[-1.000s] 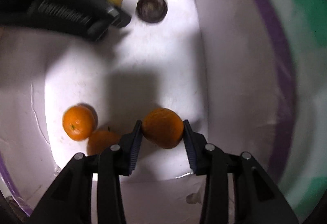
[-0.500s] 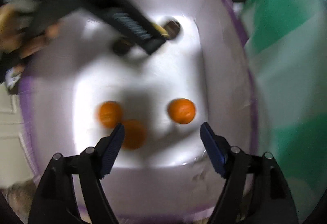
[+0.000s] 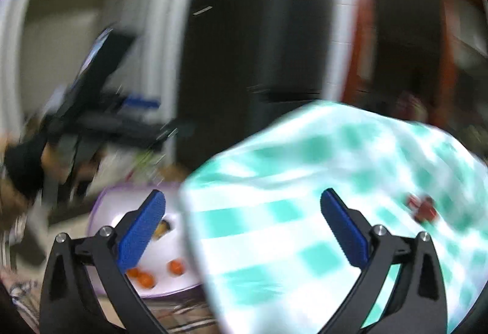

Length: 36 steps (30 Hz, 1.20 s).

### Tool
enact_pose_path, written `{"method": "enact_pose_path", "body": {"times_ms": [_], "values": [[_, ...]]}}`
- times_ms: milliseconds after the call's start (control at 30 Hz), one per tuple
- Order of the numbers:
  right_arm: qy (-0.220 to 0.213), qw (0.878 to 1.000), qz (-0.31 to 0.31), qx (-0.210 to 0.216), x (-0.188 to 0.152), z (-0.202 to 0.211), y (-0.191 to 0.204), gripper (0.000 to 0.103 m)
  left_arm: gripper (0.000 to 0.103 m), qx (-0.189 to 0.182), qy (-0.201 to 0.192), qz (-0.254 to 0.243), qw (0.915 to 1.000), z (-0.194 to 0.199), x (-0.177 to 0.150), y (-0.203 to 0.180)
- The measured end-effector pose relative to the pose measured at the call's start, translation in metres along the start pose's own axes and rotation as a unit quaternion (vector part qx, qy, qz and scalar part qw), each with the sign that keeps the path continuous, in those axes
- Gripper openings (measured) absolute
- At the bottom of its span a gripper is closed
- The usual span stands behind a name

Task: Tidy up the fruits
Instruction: 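Move both tools back over the remaining plum and tomato, then grasp the dark plum with the right tool while the left tool grasps a cherry tomato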

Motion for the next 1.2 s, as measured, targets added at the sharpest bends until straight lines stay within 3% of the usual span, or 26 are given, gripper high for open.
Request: {"method": "enact_pose_path", "body": {"times_ms": [100, 233, 300, 400, 533, 667, 767, 900, 1200], "values": [[0.031, 0.99, -0.07, -0.118, -0.019, 0.01, -0.098, 0.102, 0.089, -0.068, 0.018, -0.013, 0.9975, -0.043, 0.018, -0.073], [0.071, 0.964, -0.162, -0.2, -0.059, 0.02, -0.205, 0.102, 0.089, -0.128, 0.069, -0.016, 0.9892, -0.13, 0.022, -0.165], [0.089, 0.948, -0.211, -0.22, -0.083, 0.012, -0.257, 0.102, 0.089, -0.15, 0.088, -0.02, 0.9846, -0.171, 0.026, -0.197], [0.116, 0.927, -0.277, -0.226, -0.121, -0.01, -0.306, 0.102, 0.089, -0.154, 0.103, -0.032, 0.9822, -0.241, 0.028, -0.247], [0.124, 0.91, -0.331, -0.217, -0.145, -0.05, -0.349, 0.102, 0.089, -0.156, 0.114, -0.04, 0.9803, -0.29, 0.037, -0.29], [0.127, 0.905, -0.352, -0.201, -0.152, -0.08, -0.37, 0.1, 0.089, -0.156, 0.116, -0.018, 0.9808, -0.302, 0.045, -0.282], [0.122, 0.911, -0.338, -0.202, -0.14, -0.107, -0.384, 0.1, 0.089, -0.165, 0.129, 0.039, 0.9771, -0.302, 0.042, -0.261], [0.132, 0.913, -0.335, -0.193, -0.128, -0.14, -0.393, 0.096, 0.089, -0.126, 0.116, 0.098, 0.9803, -0.308, 0.044, -0.231], [0.194, 0.901, -0.307, -0.237, -0.127, -0.201, -0.419, 0.084, 0.089, -0.132, 0.13, 0.109, 0.9766, -0.314, 0.042, -0.23]]}}
Point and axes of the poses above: each gripper's, at about its wrist camera, not at the fingertips, and z roughly against the way its jaws point, y to its left, x to its top, the point moved 9 cm from there along -z, roughly the way its jaws point, and after that the axes turned 1 degree about -z, right-handed, at the moved point
